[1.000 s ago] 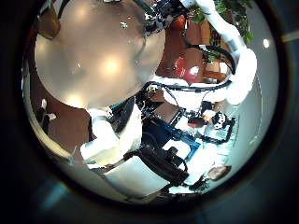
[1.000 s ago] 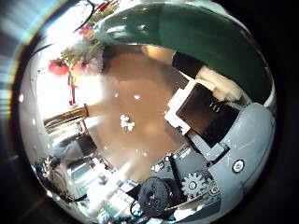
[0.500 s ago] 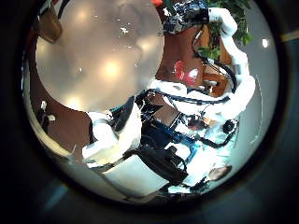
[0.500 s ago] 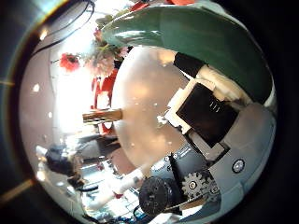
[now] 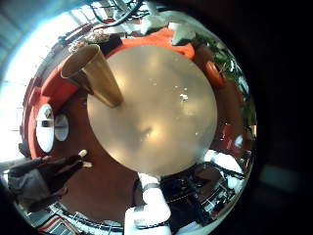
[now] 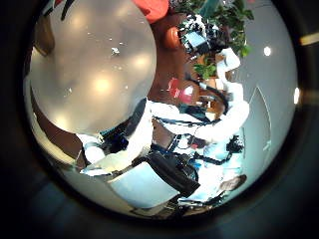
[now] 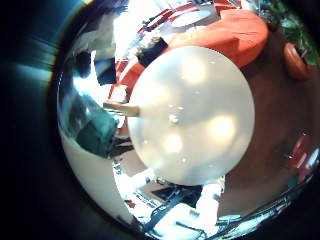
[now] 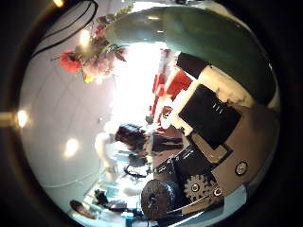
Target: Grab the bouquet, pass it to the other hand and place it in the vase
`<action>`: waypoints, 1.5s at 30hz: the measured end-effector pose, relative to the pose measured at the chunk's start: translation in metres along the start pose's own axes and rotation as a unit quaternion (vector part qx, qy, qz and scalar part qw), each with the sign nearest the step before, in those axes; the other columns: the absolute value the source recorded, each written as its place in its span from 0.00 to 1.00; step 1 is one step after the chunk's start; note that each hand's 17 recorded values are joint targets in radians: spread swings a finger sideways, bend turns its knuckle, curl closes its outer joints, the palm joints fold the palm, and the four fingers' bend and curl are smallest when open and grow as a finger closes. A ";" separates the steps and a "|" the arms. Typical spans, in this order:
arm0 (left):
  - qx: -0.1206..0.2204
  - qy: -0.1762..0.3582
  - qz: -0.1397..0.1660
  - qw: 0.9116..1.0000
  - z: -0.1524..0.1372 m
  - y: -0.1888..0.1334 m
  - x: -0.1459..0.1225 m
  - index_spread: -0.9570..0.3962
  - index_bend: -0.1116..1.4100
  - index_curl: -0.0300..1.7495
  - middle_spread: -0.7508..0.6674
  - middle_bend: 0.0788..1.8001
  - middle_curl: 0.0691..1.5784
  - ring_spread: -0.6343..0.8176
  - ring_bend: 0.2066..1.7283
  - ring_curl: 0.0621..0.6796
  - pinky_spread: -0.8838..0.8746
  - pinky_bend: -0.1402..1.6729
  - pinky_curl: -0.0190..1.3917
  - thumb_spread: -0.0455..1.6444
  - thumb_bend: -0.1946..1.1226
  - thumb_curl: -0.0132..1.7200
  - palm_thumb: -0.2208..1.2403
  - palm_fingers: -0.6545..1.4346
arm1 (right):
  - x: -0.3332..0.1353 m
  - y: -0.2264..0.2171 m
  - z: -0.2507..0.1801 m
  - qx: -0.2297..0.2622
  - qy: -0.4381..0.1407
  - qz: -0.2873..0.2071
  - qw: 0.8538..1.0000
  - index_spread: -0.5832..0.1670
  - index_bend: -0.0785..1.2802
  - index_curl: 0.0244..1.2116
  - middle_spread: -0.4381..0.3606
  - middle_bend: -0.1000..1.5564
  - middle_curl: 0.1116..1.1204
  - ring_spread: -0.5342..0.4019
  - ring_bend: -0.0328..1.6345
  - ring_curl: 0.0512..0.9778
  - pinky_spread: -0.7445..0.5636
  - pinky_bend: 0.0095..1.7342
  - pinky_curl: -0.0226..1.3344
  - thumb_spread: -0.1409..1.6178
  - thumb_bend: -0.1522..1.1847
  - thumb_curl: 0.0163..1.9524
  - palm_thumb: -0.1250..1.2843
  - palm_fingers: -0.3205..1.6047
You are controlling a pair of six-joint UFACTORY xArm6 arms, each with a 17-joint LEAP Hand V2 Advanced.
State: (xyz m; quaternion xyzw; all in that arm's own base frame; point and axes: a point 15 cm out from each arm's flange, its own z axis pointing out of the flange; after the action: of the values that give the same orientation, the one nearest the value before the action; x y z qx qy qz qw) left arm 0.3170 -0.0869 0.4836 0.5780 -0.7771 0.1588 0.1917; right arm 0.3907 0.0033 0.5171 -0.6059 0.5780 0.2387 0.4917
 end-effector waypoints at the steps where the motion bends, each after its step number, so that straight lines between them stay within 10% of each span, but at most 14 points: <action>1: 0.008 0.014 0.002 1.000 -0.002 -0.003 0.004 0.69 0.23 0.27 0.73 0.07 0.18 0.78 0.18 0.21 0.77 0.17 0.17 0.68 0.12 0.18 0.34 0.44 | -0.011 0.000 0.001 -0.001 -0.024 -0.007 1.000 0.36 0.83 0.91 0.35 0.86 0.82 0.36 0.87 0.77 0.45 0.77 0.56 0.60 0.12 0.47 0.94 0.75; 11: 0.081 0.257 0.063 0.961 -0.034 -0.021 0.056 0.77 0.17 0.24 0.77 0.06 0.17 0.79 0.23 0.24 0.77 0.21 0.21 0.66 0.13 0.18 0.31 0.40 | -0.085 0.046 0.057 -0.136 -0.159 -0.095 0.973 0.39 0.84 0.90 0.36 0.87 0.79 0.36 0.88 0.76 0.44 0.76 0.60 0.61 0.11 0.50 0.92 0.75; 19: 0.134 0.452 0.101 0.876 -0.085 -0.019 0.090 0.79 0.17 0.22 0.77 0.07 0.18 0.78 0.24 0.24 0.77 0.22 0.22 0.64 0.13 0.19 0.34 0.39 | -0.104 0.066 0.085 -0.178 -0.182 -0.119 0.960 0.40 0.85 0.88 0.37 0.88 0.77 0.36 0.89 0.76 0.44 0.75 0.63 0.61 0.11 0.52 0.91 0.75; 45: 0.090 0.477 0.105 0.868 -0.072 -0.028 0.124 0.80 0.18 0.19 0.60 0.27 0.28 0.71 0.27 0.22 0.75 0.19 0.22 0.58 0.12 0.20 0.34 0.47 | -0.092 0.104 0.166 -0.286 -0.133 -0.135 0.939 0.42 0.86 0.87 0.37 0.89 0.74 0.37 0.89 0.74 0.43 0.71 0.70 0.62 0.11 0.55 0.90 0.74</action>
State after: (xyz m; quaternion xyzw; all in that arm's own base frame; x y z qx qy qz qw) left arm 0.3203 -0.1653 0.6074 0.3618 -0.6290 0.5037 0.4688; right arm 0.3195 0.2064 0.4957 -0.7561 0.3278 0.4039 0.3972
